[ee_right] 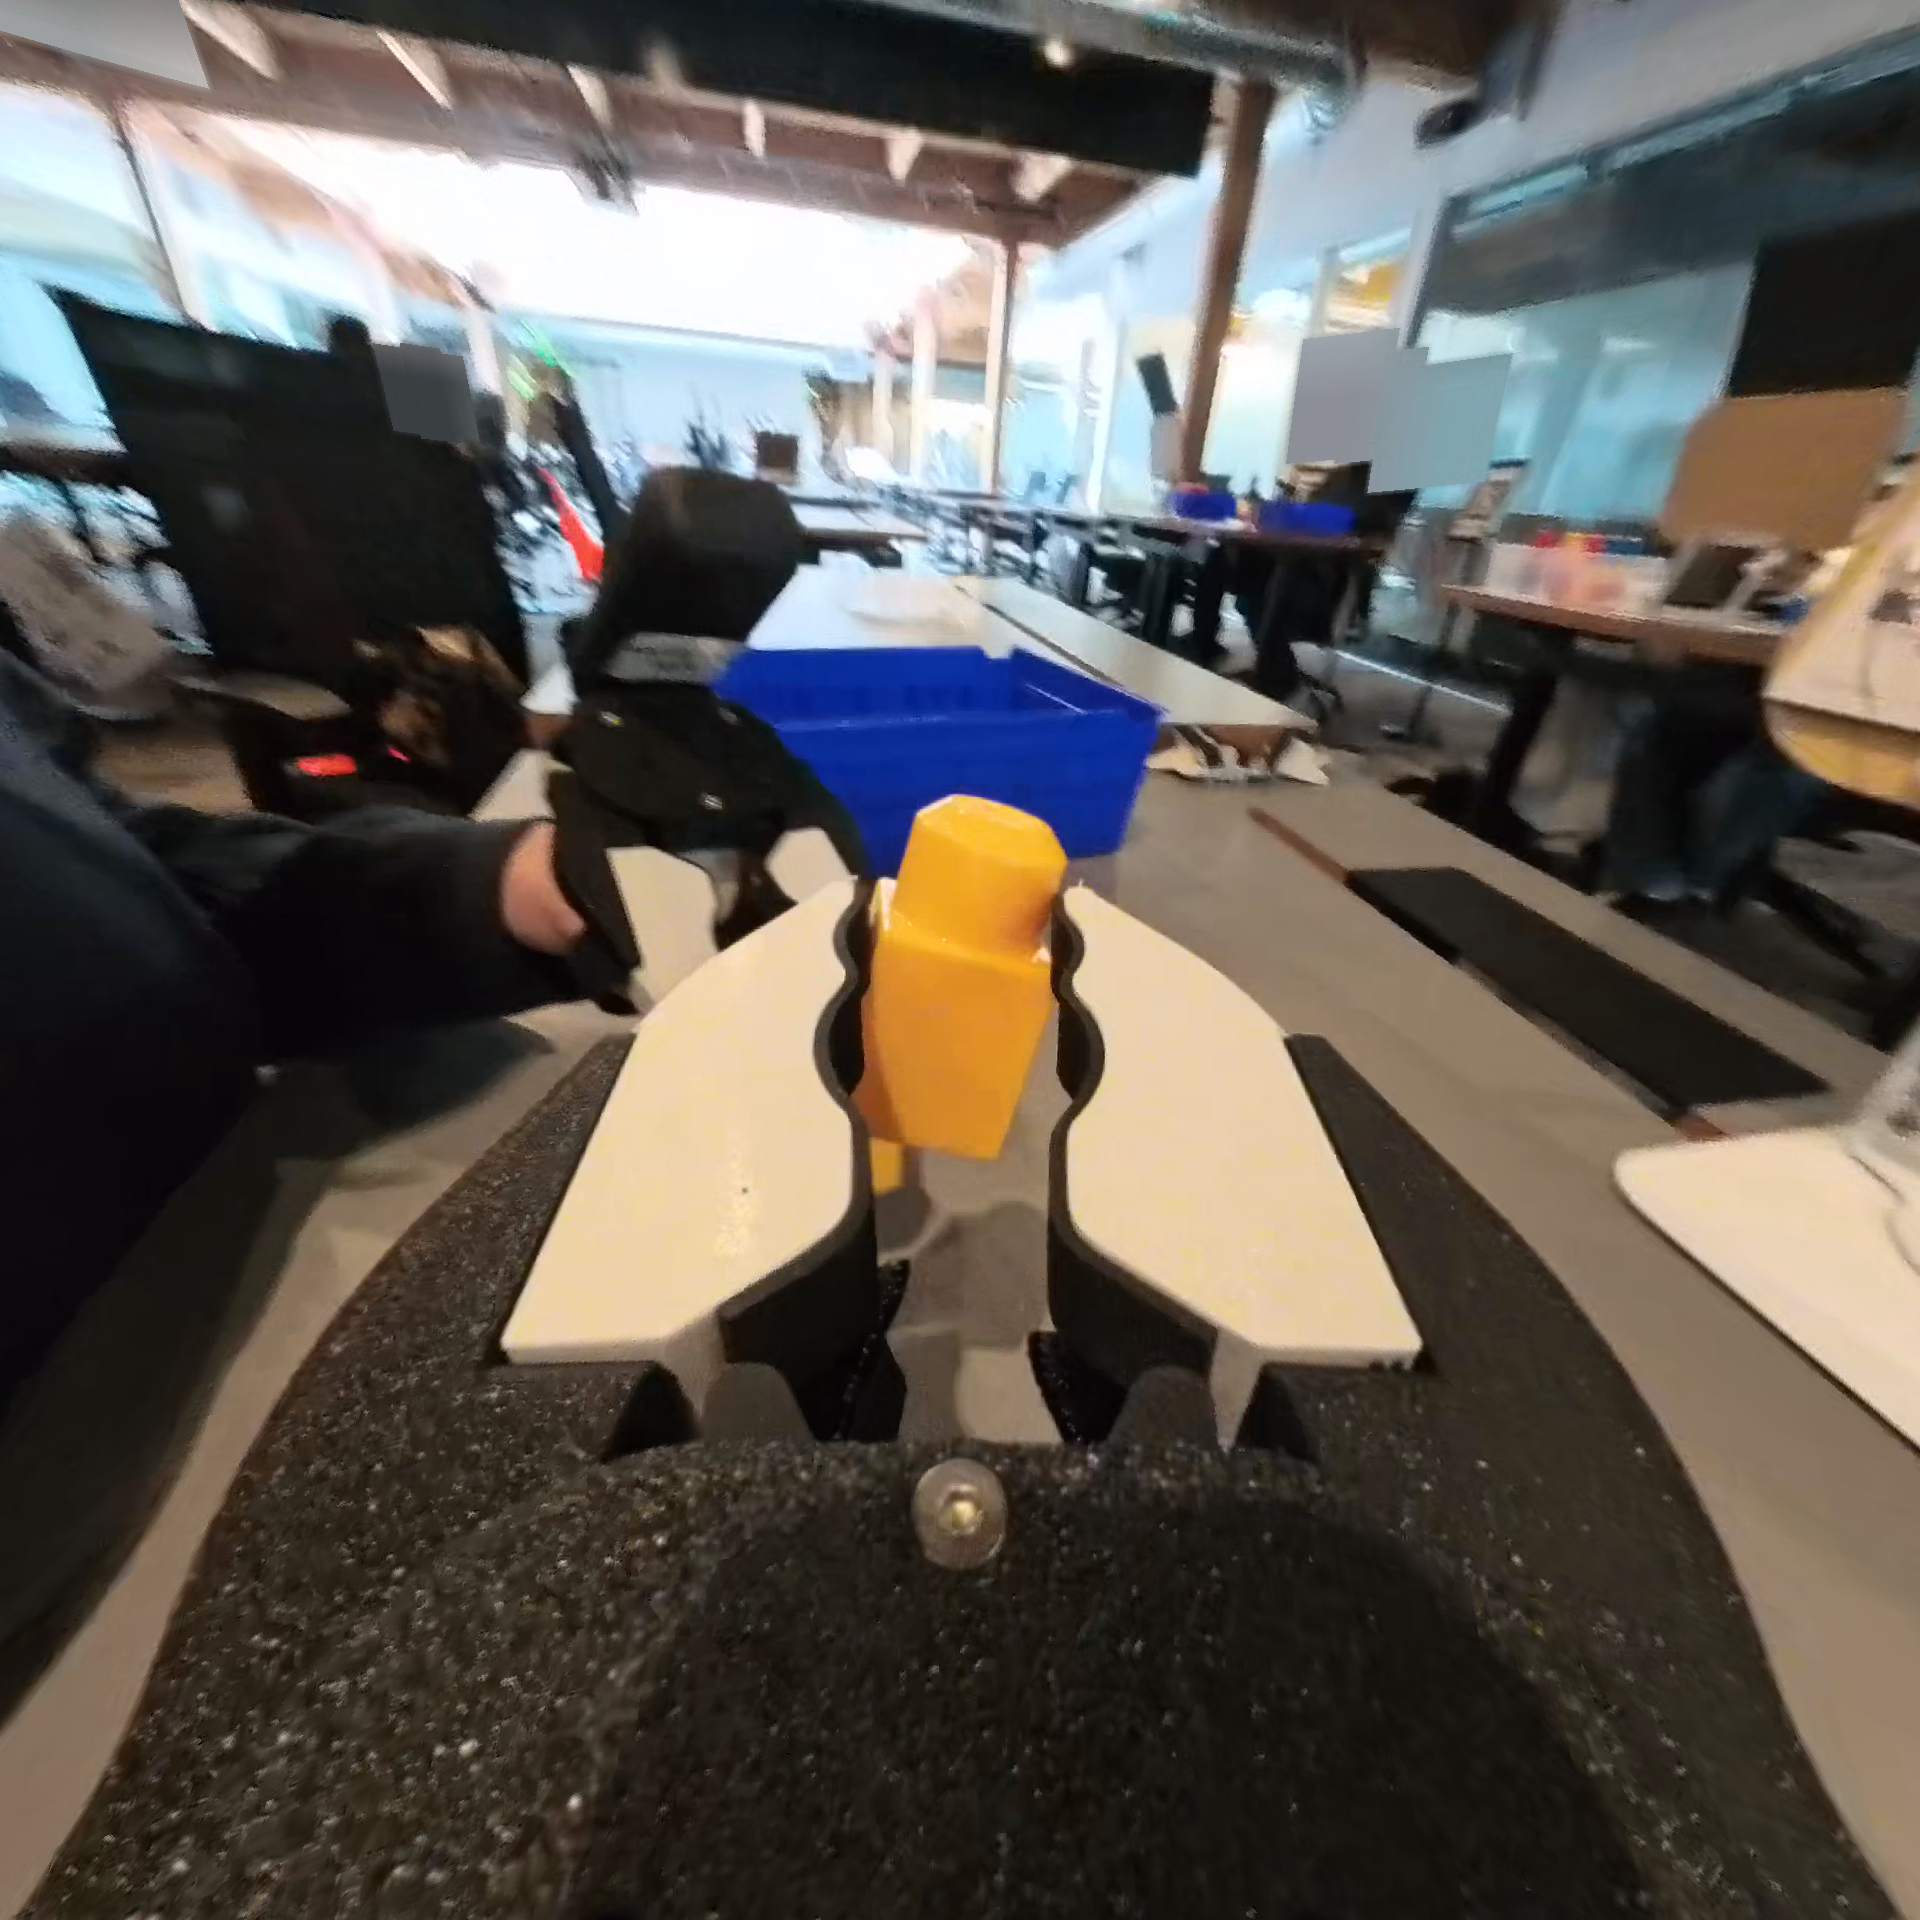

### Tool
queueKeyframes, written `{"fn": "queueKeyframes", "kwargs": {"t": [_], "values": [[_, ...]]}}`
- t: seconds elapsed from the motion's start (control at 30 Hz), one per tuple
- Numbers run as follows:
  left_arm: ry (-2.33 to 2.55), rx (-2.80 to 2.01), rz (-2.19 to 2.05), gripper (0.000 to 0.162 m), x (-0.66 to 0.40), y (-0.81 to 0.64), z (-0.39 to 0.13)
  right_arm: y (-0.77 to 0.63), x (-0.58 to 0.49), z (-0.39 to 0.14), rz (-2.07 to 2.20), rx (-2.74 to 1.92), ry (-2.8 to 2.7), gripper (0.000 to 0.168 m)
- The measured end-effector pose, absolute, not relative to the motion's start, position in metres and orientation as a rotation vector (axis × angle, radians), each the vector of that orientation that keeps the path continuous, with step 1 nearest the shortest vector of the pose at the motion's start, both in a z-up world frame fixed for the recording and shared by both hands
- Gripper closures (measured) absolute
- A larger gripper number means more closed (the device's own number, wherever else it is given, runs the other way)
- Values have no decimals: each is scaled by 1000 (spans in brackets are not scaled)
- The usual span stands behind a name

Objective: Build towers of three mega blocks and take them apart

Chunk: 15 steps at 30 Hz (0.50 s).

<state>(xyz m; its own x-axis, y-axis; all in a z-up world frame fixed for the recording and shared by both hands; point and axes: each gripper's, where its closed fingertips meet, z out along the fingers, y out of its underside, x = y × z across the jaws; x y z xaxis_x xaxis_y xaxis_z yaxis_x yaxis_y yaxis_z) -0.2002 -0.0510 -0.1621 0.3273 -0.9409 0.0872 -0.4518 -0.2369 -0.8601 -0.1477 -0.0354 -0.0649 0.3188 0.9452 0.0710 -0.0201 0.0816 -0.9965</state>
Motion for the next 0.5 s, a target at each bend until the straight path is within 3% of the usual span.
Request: {"fn": "queueKeyframes", "kwargs": {"t": [0.2,0.5], "values": [[1332,-1806,-888,127,-178,-49,-155,-49,-162,-48,1231,-1133,-991,136],[1371,-1757,-899,128,-170,-51,-139,-45,-177,-58,1245,-1086,-1061,136]]}}
